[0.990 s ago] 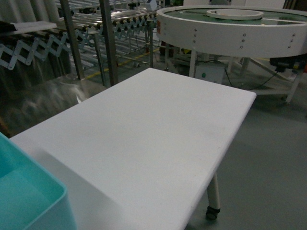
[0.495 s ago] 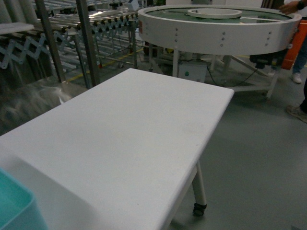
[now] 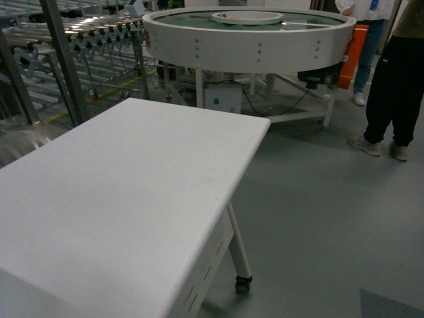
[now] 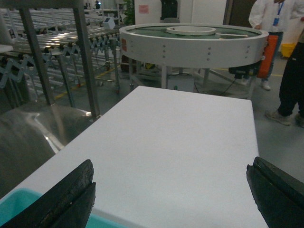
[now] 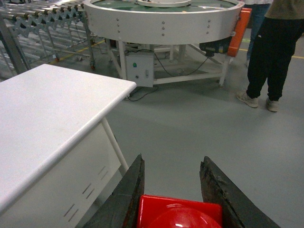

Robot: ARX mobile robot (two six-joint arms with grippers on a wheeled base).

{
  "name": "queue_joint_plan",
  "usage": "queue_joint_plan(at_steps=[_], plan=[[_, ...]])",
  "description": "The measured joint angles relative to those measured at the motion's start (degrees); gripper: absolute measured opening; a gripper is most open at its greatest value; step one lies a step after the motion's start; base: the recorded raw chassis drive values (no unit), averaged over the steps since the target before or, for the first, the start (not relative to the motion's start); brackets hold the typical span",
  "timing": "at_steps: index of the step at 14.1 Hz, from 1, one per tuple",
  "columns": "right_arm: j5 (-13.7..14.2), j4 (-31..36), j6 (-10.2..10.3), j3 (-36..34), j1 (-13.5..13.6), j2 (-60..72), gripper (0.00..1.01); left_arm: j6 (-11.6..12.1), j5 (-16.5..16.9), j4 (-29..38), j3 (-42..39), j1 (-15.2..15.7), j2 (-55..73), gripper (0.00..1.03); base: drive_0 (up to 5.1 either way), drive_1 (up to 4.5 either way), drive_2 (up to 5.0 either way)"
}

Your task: Pick red block from blue box to shelf

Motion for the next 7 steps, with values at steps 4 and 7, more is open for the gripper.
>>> queue_joint_plan(at_steps=[4,7], plan=[[0.0,0.0,0.0,0.0,0.0,0.0,0.29,0.0,0.0,0.0,0.0,0.0,0.0,0.98,-1.5,-1.53,-1.5],[0.0,0.0,0.0,0.0,0.0,-0.2,0.29,0.0,0.0,0.3,0.0,0.0,0.0,0.98,-1.5,-1.52,-1.5]])
